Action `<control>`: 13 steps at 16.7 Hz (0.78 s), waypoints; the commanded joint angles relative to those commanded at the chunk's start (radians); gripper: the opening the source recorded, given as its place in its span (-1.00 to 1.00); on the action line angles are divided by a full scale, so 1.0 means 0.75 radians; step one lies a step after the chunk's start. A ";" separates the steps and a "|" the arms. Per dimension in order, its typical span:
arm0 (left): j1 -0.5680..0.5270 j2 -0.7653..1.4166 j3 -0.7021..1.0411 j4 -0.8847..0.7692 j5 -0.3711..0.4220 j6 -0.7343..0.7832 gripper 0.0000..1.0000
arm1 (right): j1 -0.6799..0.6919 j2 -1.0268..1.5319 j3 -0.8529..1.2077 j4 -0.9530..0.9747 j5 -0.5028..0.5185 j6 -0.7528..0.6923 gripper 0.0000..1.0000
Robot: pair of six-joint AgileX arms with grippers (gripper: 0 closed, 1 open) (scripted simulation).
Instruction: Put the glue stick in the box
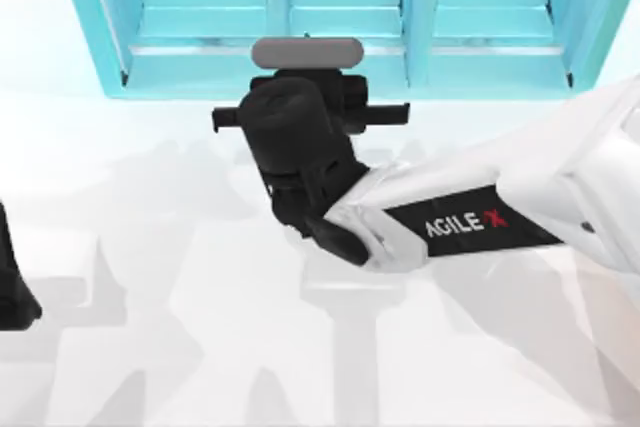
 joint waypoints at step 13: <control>0.000 0.000 0.000 0.000 0.000 0.000 1.00 | -0.215 -0.098 0.007 -0.432 -0.449 -0.443 -1.00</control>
